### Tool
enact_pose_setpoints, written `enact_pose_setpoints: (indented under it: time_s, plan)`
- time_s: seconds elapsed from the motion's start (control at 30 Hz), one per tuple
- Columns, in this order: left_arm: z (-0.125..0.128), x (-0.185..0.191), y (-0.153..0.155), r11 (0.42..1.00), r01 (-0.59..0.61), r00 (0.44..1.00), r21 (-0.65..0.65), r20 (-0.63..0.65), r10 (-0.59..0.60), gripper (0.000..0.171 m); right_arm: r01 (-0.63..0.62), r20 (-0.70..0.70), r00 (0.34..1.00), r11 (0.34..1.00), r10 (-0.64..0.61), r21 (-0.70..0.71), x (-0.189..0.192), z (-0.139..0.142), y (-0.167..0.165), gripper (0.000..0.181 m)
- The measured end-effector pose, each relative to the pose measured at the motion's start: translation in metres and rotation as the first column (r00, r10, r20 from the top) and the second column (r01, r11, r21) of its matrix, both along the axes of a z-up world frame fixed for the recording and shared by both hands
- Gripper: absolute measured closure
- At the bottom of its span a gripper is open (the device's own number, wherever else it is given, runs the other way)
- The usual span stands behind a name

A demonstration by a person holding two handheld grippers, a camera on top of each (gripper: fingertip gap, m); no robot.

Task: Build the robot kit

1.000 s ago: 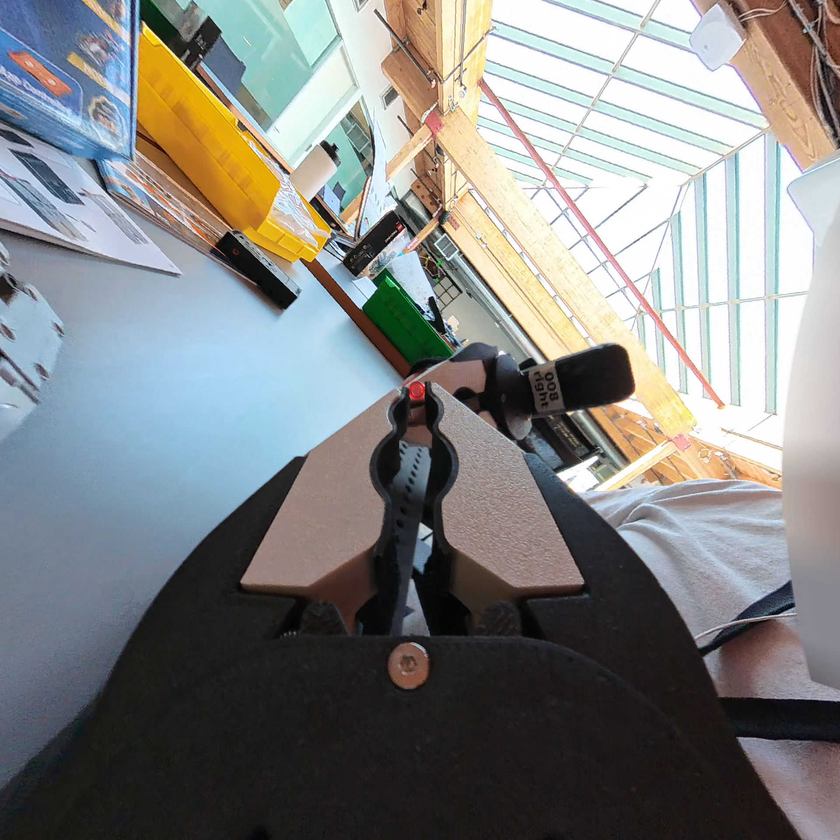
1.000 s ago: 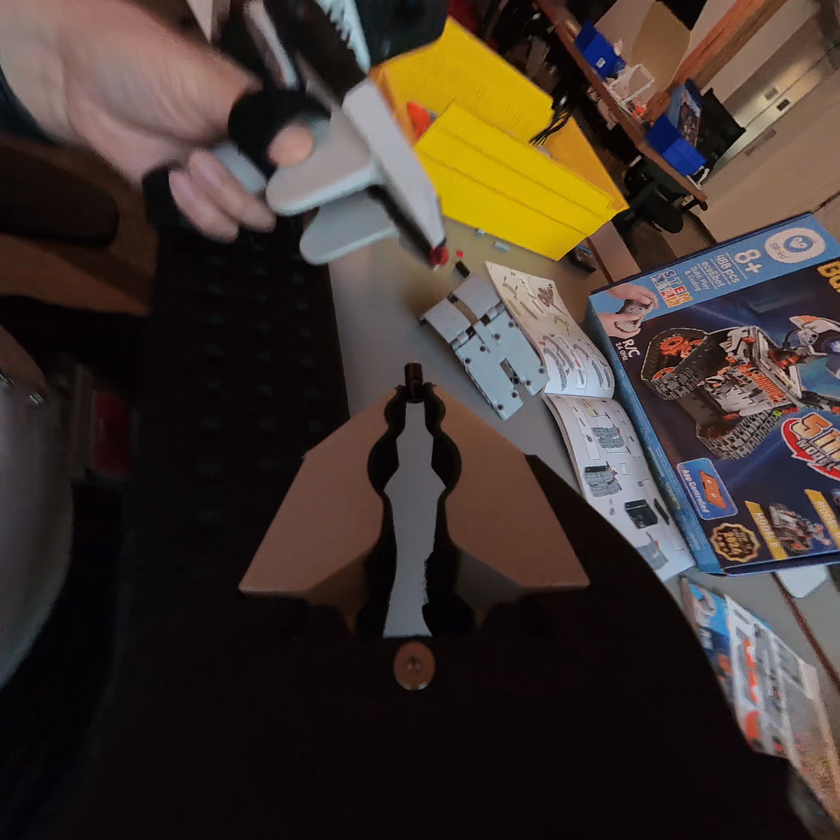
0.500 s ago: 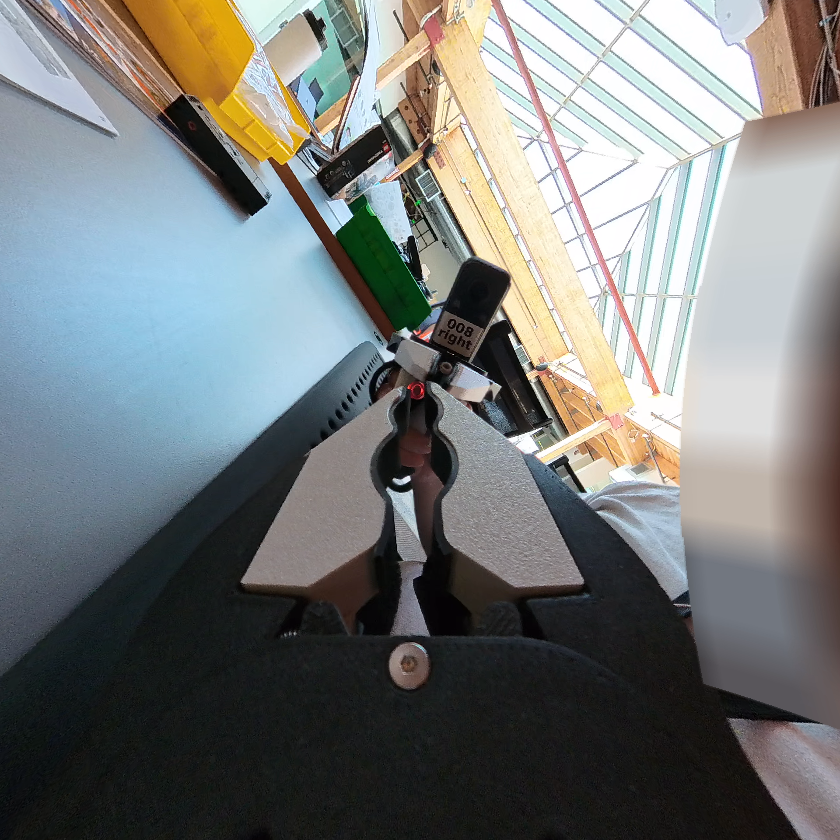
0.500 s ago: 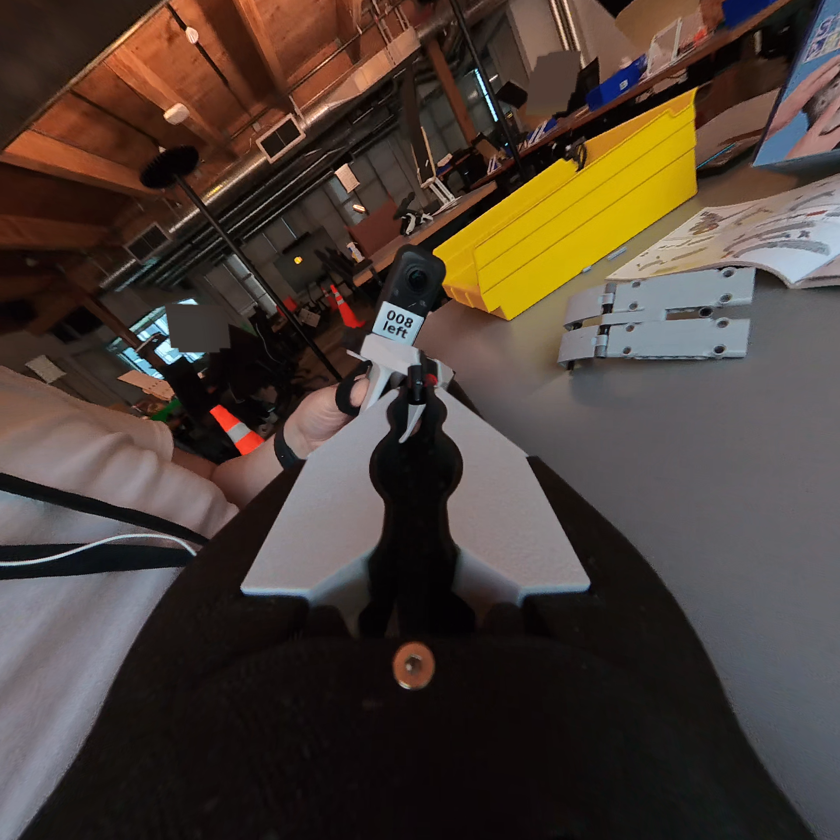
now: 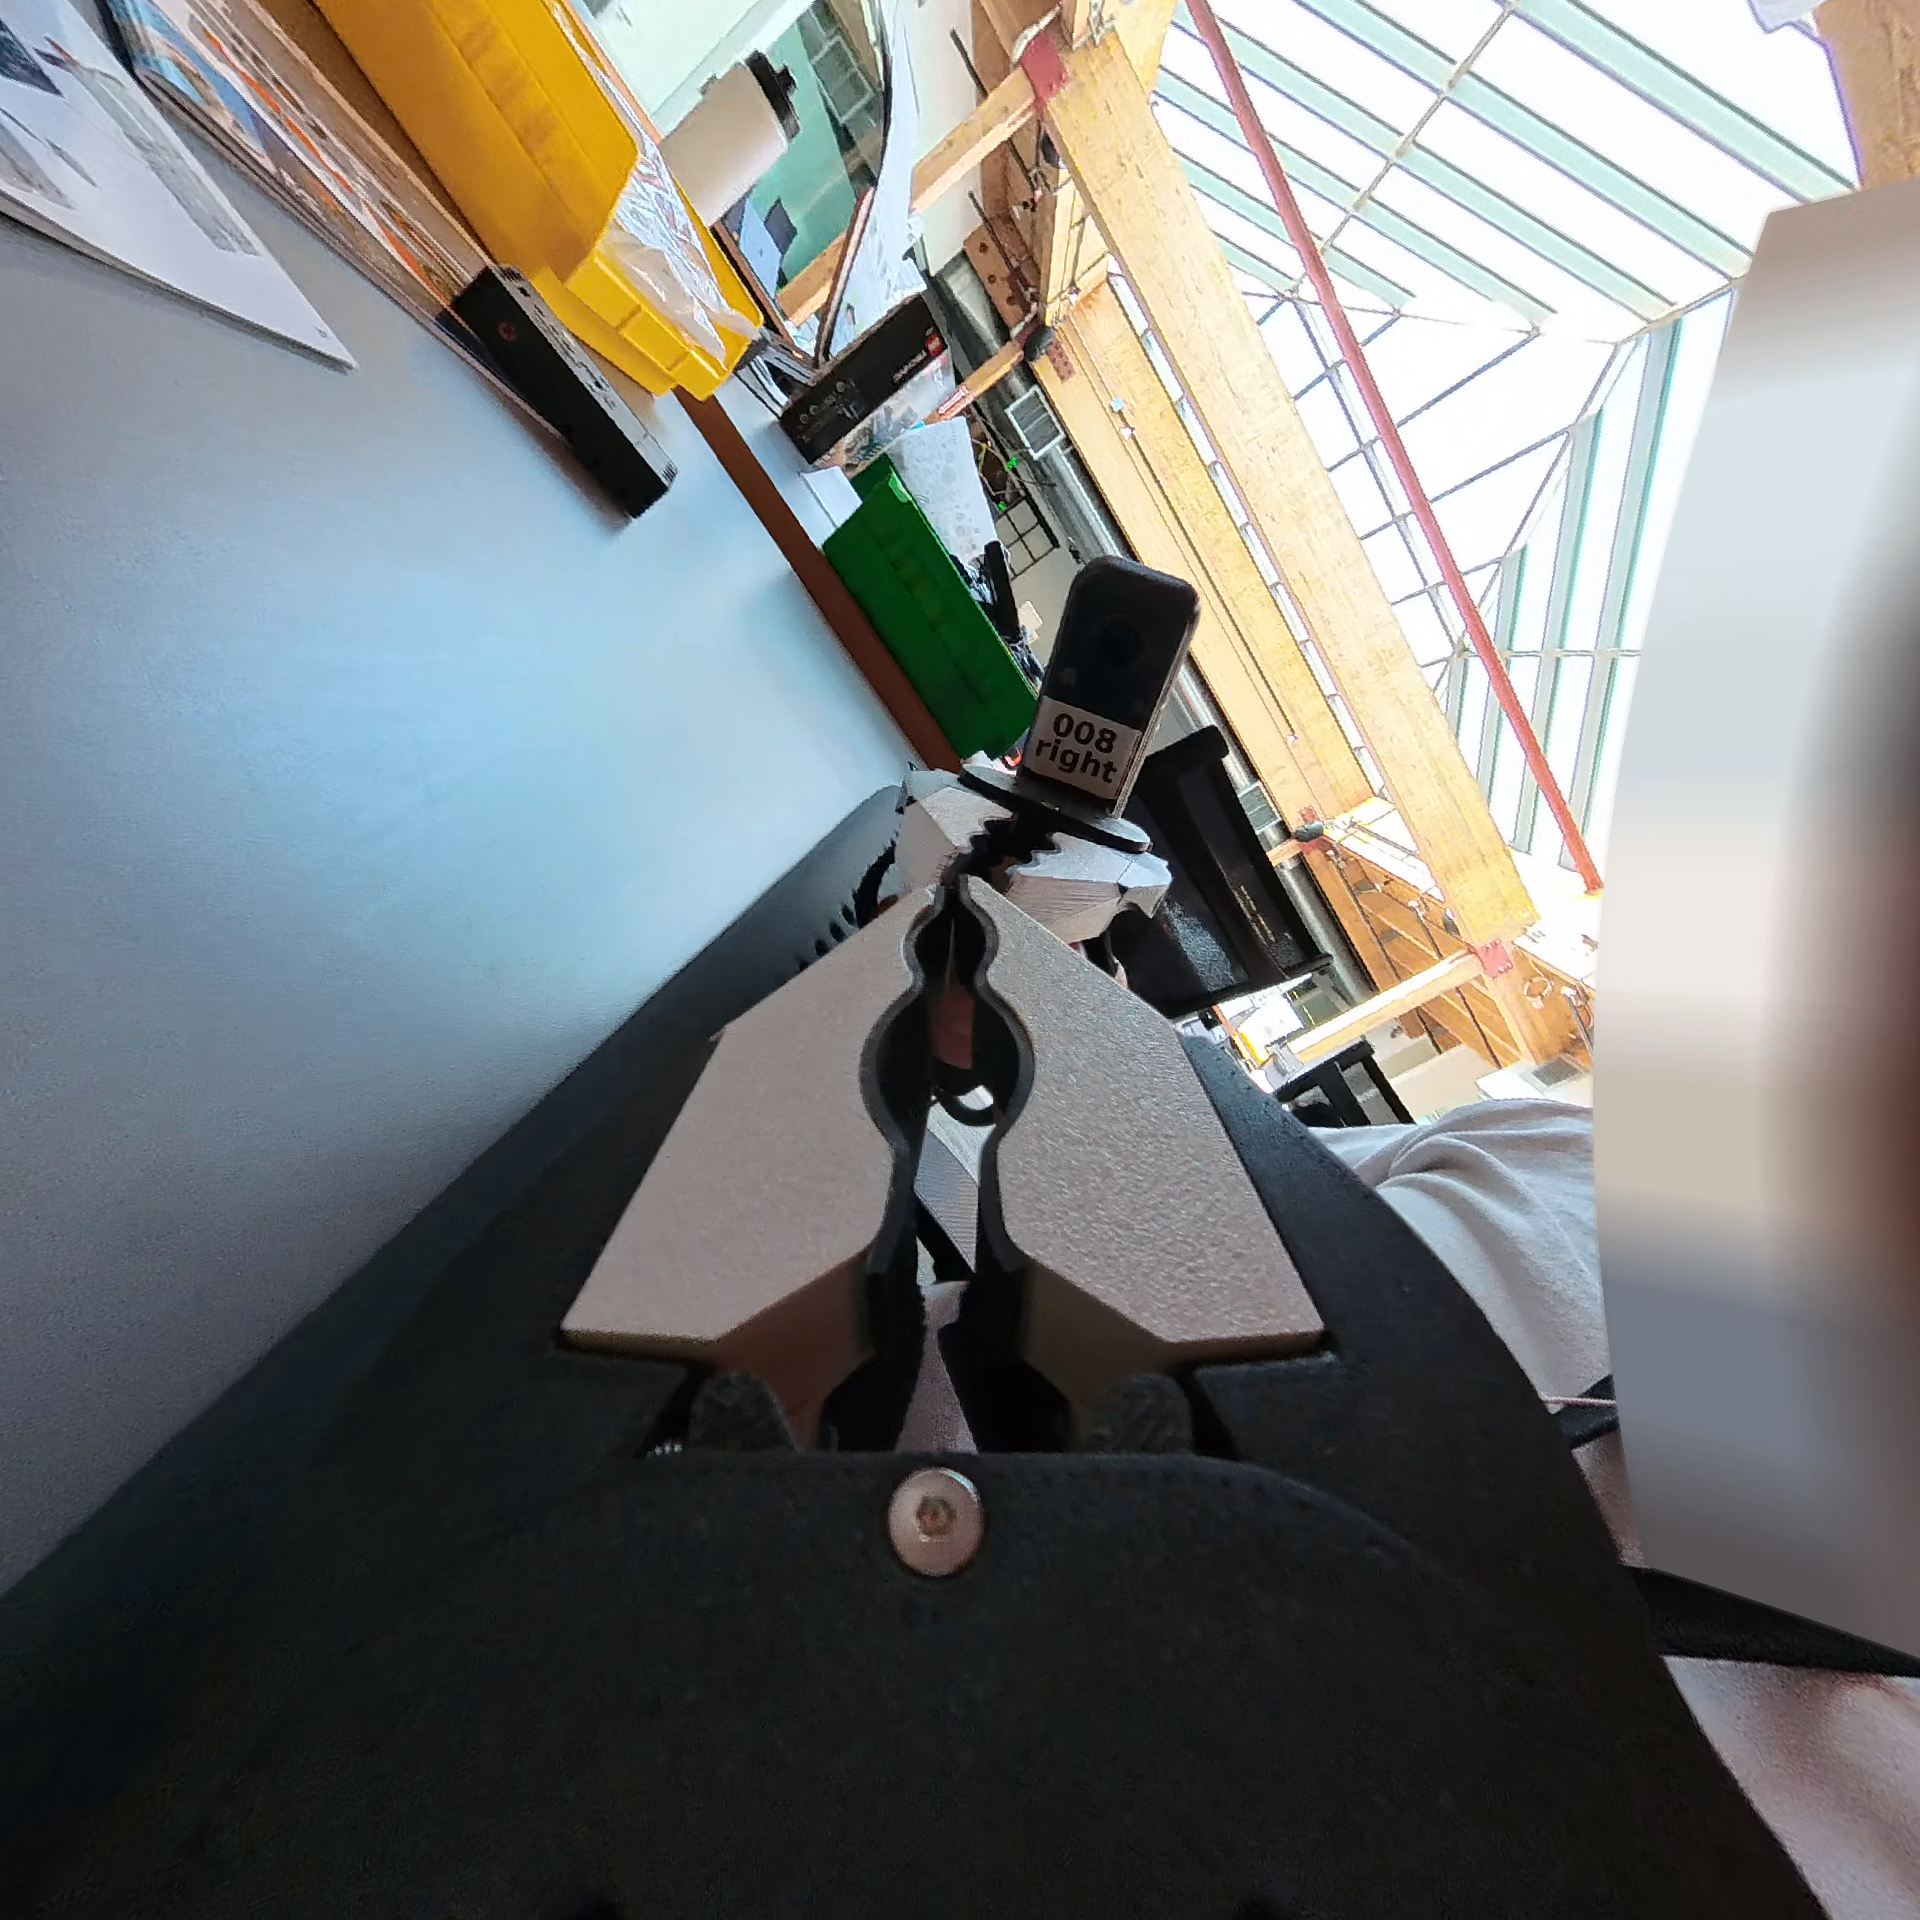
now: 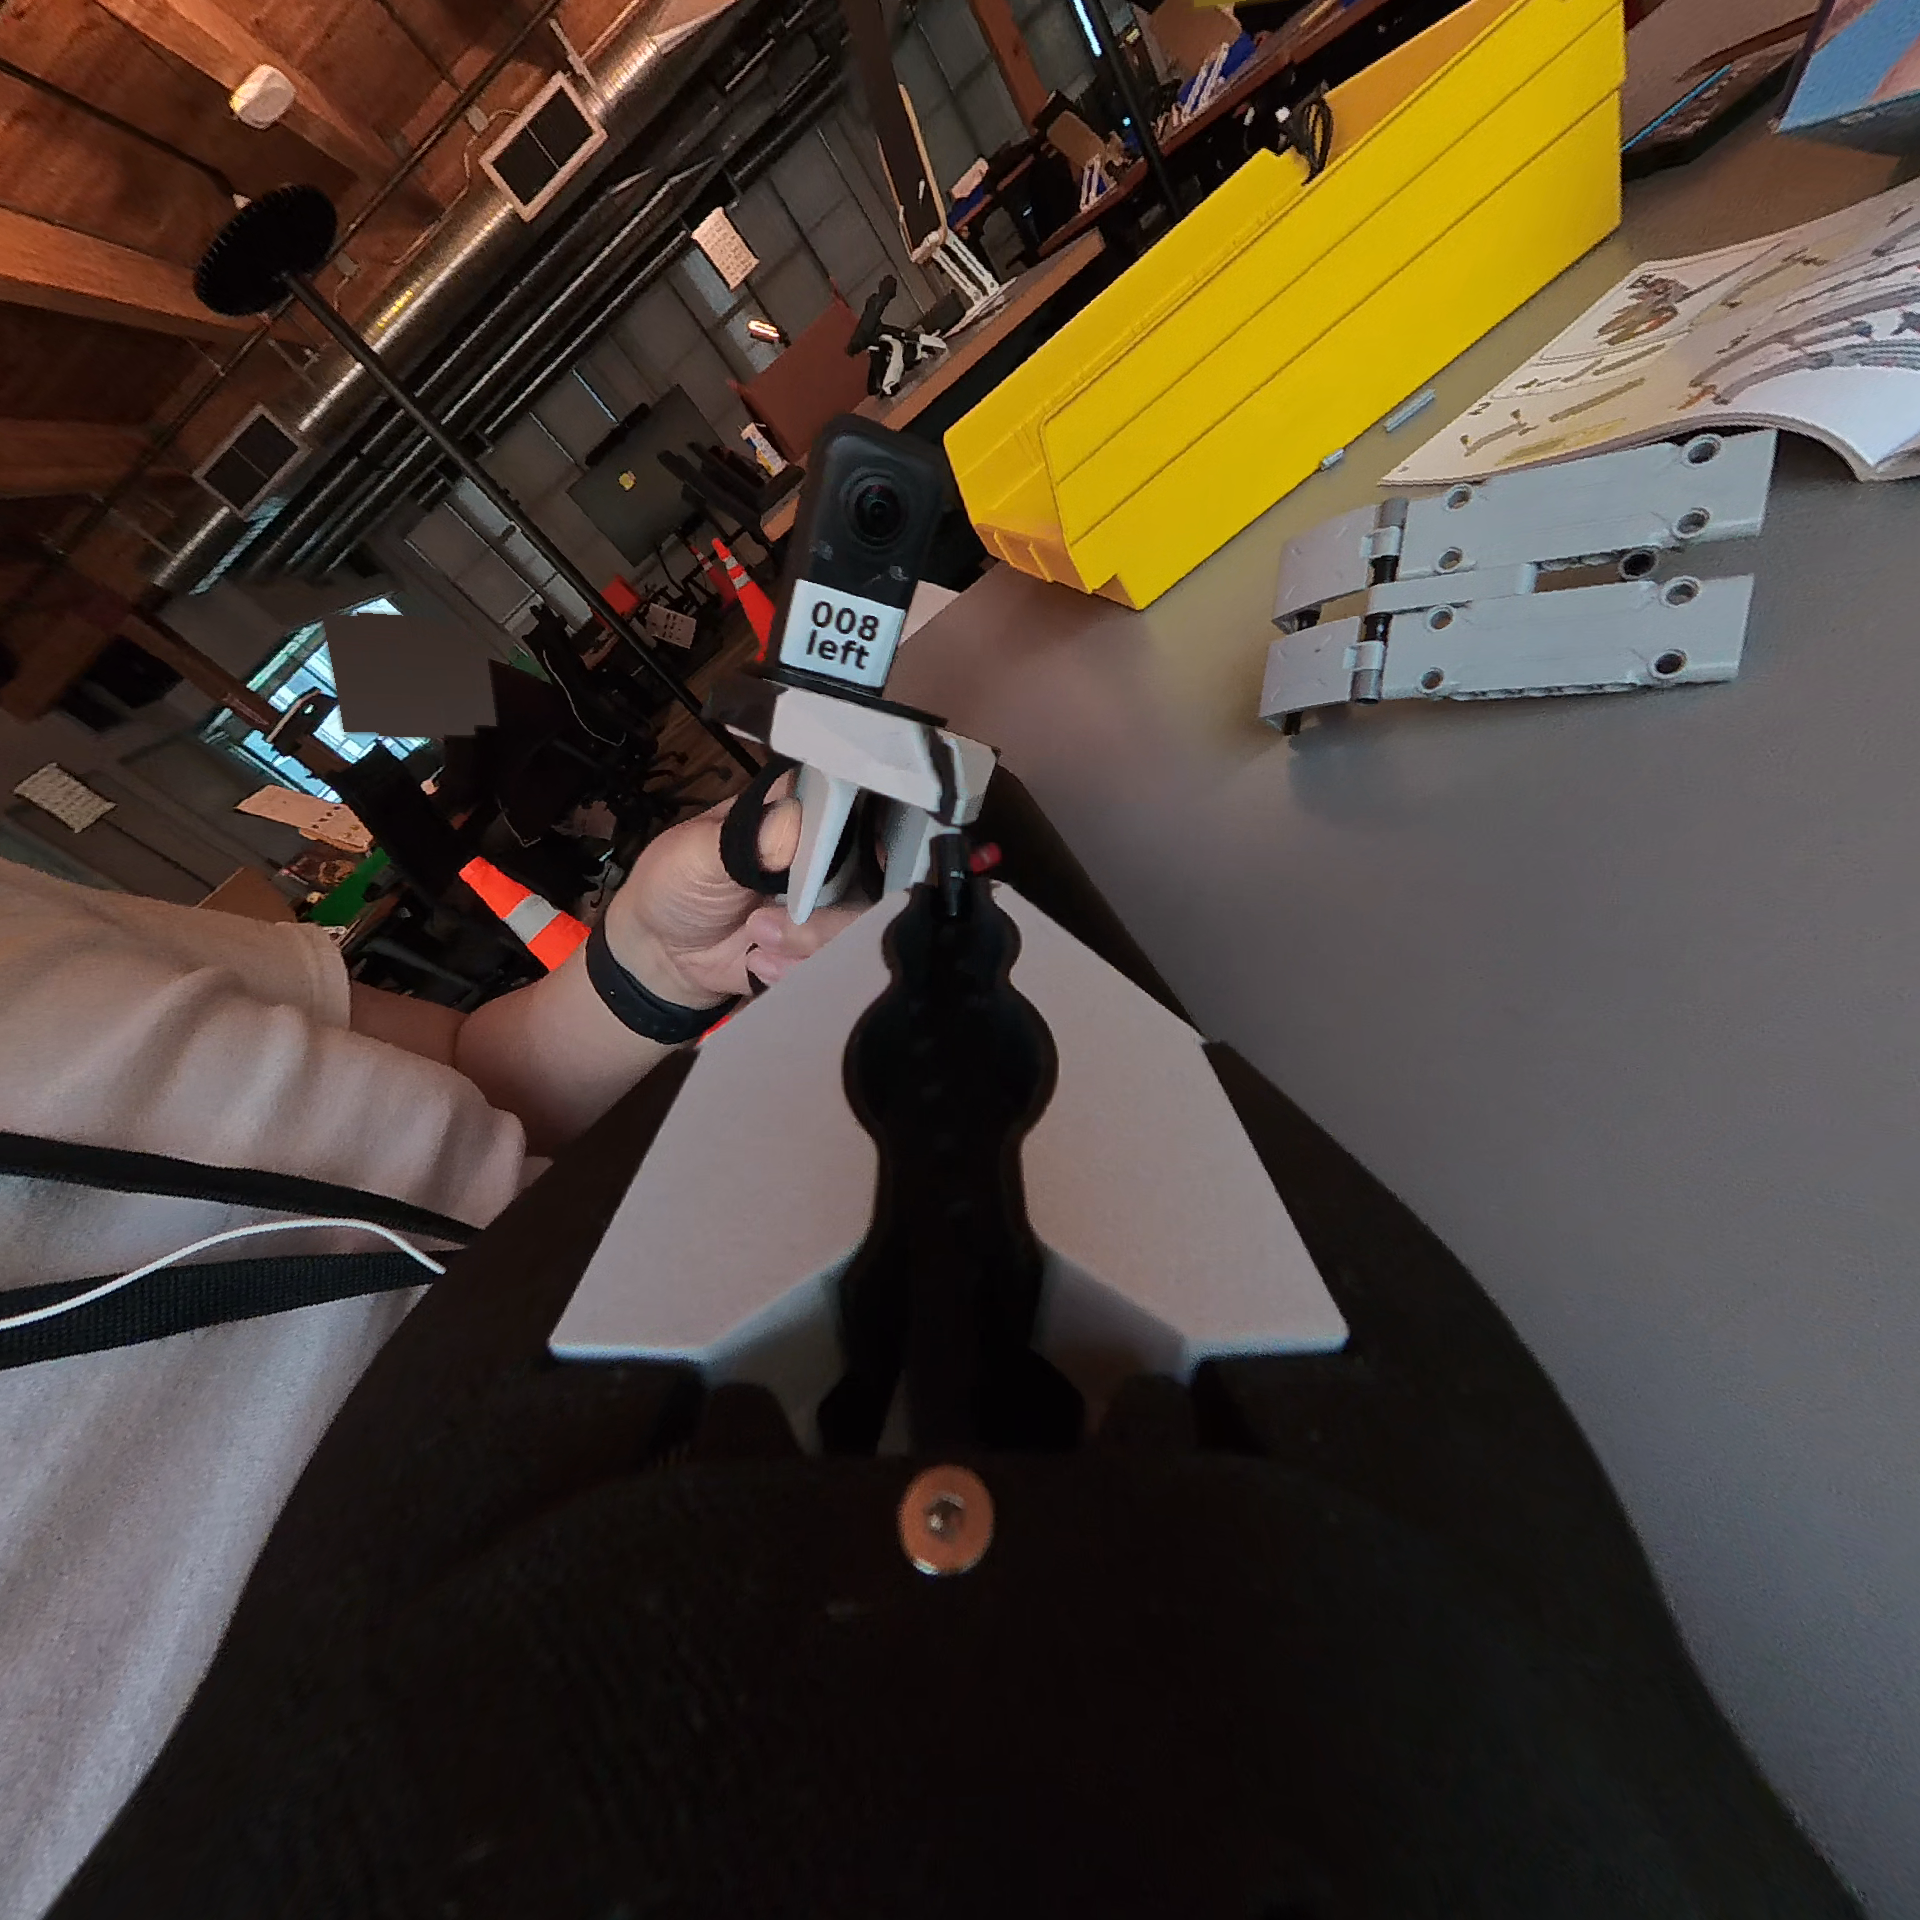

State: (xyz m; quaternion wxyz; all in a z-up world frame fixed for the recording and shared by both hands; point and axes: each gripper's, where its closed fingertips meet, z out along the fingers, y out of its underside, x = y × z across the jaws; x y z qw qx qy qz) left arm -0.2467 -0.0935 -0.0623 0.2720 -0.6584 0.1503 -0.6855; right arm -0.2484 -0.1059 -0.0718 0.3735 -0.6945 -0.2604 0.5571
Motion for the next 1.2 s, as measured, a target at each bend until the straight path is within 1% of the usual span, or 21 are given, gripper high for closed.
enact_pose_setpoints:
  time_s: [0.1, 0.23, 0.27, 0.33, 0.4, 0.43, 0.47, 0.53, 0.57, 0.63, 0.7, 0.77, 0.9, 0.97, 1.03, 1.07, 1.13, 1.2]
  plan:
    - [-0.001, 0.000, 0.002, 1.000, -0.007, 1.000, -0.003, -0.010, 0.007, 0.171, 0.006, 0.023, 1.000, 1.000, -0.005, -0.028, -0.001, -0.005, 0.003, 0.173]
    - [-0.003, -0.005, 0.010, 0.999, -0.042, 0.999, -0.026, -0.022, 0.041, 0.171, 0.048, 0.016, 0.999, 0.998, -0.047, -0.051, 0.003, -0.005, 0.009, 0.174]
    - [-0.003, -0.010, 0.013, 0.998, -0.059, 0.998, -0.019, -0.031, 0.058, 0.171, 0.060, 0.012, 0.998, 0.997, -0.059, -0.056, 0.004, -0.005, 0.011, 0.174]
    - [0.003, -0.030, 0.025, 0.991, -0.131, 0.990, 0.018, -0.043, 0.132, 0.171, 0.066, -0.002, 0.998, 0.996, -0.066, -0.064, 0.006, -0.004, 0.012, 0.174]
    - [0.008, -0.056, 0.035, 0.977, -0.203, 0.975, 0.069, -0.078, 0.208, 0.171, 0.063, -0.017, 0.998, 0.995, -0.065, -0.072, 0.007, -0.003, 0.013, 0.174]
    - [0.007, -0.069, 0.039, 0.968, -0.228, 0.964, 0.104, -0.117, 0.239, 0.171, 0.060, -0.024, 0.998, 0.995, -0.062, -0.078, 0.007, -0.002, 0.013, 0.173]
    - [0.006, -0.083, 0.045, 0.954, -0.258, 0.944, 0.152, -0.170, 0.283, 0.171, 0.057, -0.032, 0.998, 0.995, -0.060, -0.085, 0.007, -0.002, 0.013, 0.174]
    - [0.003, -0.110, 0.056, 0.905, -0.318, 0.880, 0.282, -0.268, 0.393, 0.171, 0.054, -0.046, 0.997, 0.994, -0.059, -0.096, 0.008, -0.001, 0.014, 0.174]
    - [0.004, -0.118, 0.057, 0.885, -0.317, 0.855, 0.341, -0.301, 0.422, 0.171, 0.052, -0.051, 0.997, 0.994, -0.058, -0.099, 0.008, -0.001, 0.014, 0.174]
    - [-0.001, -0.120, 0.056, 0.875, -0.256, 0.820, 0.411, -0.387, 0.421, 0.168, 0.052, -0.053, 0.997, 0.993, -0.058, -0.103, 0.008, -0.001, 0.014, 0.173]
    - [-0.016, -0.109, 0.051, 0.890, -0.148, 0.791, 0.432, -0.489, 0.369, 0.168, 0.049, -0.048, 0.997, 0.993, -0.054, -0.106, 0.007, -0.002, 0.014, 0.173]
    - [-0.030, -0.095, 0.050, 0.884, -0.057, 0.747, 0.463, -0.568, 0.346, 0.169, 0.050, -0.039, 0.998, 0.993, -0.055, -0.103, 0.007, -0.003, 0.014, 0.173]
    - [-0.057, -0.070, 0.055, 0.851, 0.123, 0.623, 0.510, -0.707, 0.333, 0.167, 0.055, -0.033, 0.998, 0.994, -0.058, -0.098, 0.007, -0.003, 0.014, 0.173]
    - [-0.067, -0.063, 0.060, 0.824, 0.194, 0.549, 0.532, -0.755, 0.358, 0.167, 0.055, -0.035, 0.998, 0.994, -0.058, -0.096, 0.007, -0.003, 0.014, 0.173]
    - [-0.079, -0.064, 0.070, 0.801, 0.241, 0.462, 0.549, -0.790, 0.402, 0.168, 0.054, -0.039, 0.998, 0.994, -0.058, -0.097, 0.007, -0.002, 0.014, 0.173]
    - [-0.084, -0.063, 0.073, 0.802, 0.255, 0.436, 0.540, -0.805, 0.403, 0.169, 0.052, -0.041, 0.998, 0.994, -0.056, -0.098, 0.007, -0.002, 0.014, 0.173]
    - [-0.090, -0.062, 0.078, 0.815, 0.255, 0.411, 0.520, -0.821, 0.395, 0.170, 0.049, -0.047, 0.997, 0.994, -0.054, -0.099, 0.008, -0.001, 0.014, 0.173]
    - [-0.089, -0.064, 0.084, 0.819, 0.236, 0.404, 0.523, -0.819, 0.407, 0.171, 0.046, -0.053, 0.997, 0.994, -0.052, -0.102, 0.008, -0.001, 0.014, 0.173]
